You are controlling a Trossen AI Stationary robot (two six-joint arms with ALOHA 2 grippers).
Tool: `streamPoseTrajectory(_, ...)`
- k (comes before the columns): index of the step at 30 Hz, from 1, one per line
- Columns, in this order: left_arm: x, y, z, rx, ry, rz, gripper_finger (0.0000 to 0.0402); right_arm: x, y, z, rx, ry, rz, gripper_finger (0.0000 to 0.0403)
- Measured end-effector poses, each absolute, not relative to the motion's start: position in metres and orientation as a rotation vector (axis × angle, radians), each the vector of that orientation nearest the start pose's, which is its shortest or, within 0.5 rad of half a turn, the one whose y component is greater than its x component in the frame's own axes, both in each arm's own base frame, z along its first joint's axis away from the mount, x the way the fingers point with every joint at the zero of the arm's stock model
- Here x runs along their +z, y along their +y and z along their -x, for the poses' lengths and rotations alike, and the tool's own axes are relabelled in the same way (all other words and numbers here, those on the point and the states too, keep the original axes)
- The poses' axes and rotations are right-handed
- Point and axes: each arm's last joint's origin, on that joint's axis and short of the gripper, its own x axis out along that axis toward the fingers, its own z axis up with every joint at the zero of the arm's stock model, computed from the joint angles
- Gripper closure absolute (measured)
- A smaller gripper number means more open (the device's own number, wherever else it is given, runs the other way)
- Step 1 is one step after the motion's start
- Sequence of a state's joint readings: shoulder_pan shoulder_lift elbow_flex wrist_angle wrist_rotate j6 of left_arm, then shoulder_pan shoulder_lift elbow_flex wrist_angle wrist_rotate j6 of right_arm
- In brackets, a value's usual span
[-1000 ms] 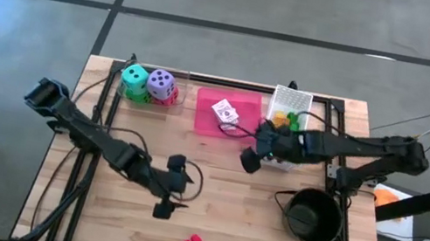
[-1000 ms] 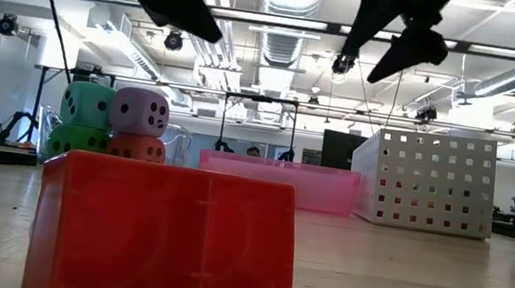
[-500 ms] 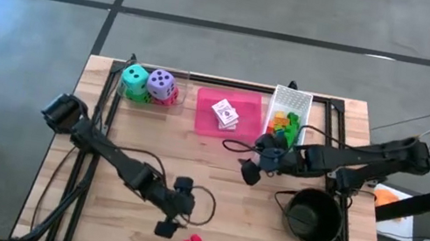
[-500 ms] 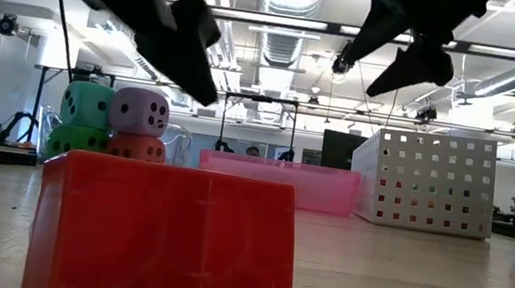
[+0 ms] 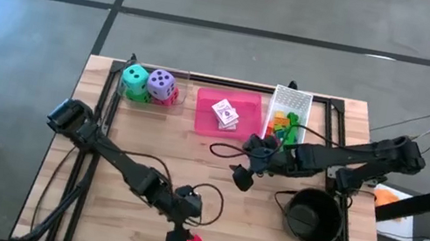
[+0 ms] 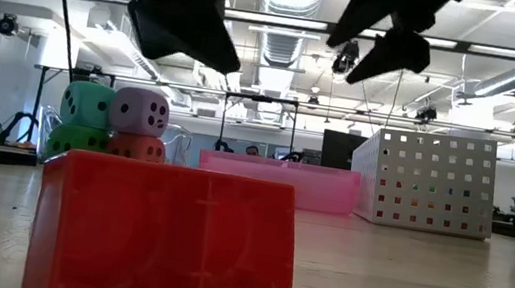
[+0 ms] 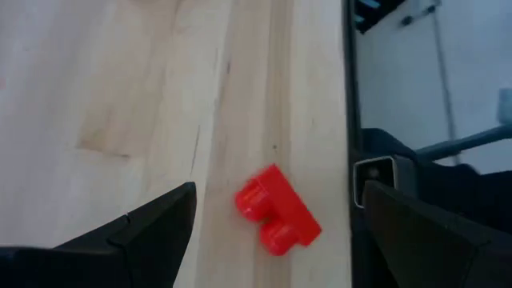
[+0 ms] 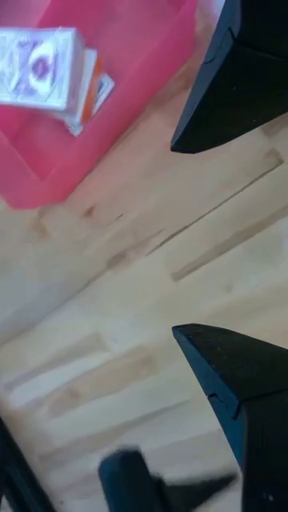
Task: Pick & Place Toys
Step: Put the large red game piece into the white bin
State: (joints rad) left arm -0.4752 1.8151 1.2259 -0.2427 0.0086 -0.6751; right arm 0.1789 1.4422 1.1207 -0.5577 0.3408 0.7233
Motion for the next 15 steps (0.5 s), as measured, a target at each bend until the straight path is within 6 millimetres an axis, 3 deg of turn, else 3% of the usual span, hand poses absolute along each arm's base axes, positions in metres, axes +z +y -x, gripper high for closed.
streamPoseTrajectory(6, 0.192, -0.200, -0.363, -0.044, 0.959, 0.362, 0.0042, 0.288, 0.047, -0.290, -0.413, 0.743, -0.432, 0.0048)
streamPoseTrajectory(15, 0.170, -0.234, -0.392, 0.064, 1.030, 0.376, 0.0042, 0.296, 0.065, -0.265, -0.381, 0.801, -0.440, 0.0048)
